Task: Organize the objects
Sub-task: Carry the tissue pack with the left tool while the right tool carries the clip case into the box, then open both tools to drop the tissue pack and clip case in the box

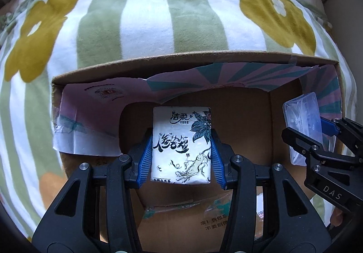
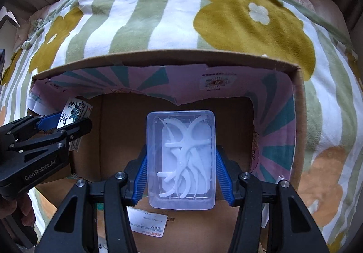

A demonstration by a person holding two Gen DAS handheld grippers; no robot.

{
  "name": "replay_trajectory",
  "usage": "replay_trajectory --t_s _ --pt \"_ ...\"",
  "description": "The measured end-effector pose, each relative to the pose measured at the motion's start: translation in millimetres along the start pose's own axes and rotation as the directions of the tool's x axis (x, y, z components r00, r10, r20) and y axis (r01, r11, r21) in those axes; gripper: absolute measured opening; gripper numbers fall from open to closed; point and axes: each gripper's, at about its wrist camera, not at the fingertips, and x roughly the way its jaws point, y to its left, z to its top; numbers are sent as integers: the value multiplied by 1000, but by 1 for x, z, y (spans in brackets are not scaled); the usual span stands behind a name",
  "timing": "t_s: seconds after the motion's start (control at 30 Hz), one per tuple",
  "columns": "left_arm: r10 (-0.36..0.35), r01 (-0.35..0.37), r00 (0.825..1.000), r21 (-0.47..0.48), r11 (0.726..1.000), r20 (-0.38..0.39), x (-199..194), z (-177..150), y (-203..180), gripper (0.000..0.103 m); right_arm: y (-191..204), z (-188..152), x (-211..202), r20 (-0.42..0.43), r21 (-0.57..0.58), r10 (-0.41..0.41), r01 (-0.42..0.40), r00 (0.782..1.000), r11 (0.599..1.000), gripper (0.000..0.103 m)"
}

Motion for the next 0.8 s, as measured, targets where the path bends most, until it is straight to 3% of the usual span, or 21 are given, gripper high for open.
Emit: replay_trajectory --t_s 0.2,0.23,0.27,0.3,0.33,0.4,0.5,0.8 --pt "46 -46 999 32 998 3 0 3 -5 43 -1 -3 -1 14 -50 19 -18 1000 999 53" --pt "53 -53 999 38 998 7 -1 4 -7 44 -1 -5 -1 5 -56 31 -31 1000 998 58" --pt "50 -51 999 38 998 8 -2 5 -8 47 -2 -6 -2 6 -61 47 -46 999 997 75" --pt "46 -46 999 34 998 9 -3 6 -9 58 -2 -9 -3 16 -67 76 -74 997 995 85" --pt "39 -39 999 29 999 11 -4 7 -9 79 -1 -11 -4 18 -74 94 -92 995 993 89" --pt "21 -21 1000 21 1000 17 -5 7 -11 103 4 -17 -7 17 -112 111 -109 994 988 100" --pt "14 -14 1000 15 1000 12 -4 8 -13 103 10 -24 -10 12 -148 129 -126 992 981 102" --pt "15 -15 1000 11 1000 5 -8 2 -15 103 0 -27 -15 16 -79 122 -120 992 990 102"
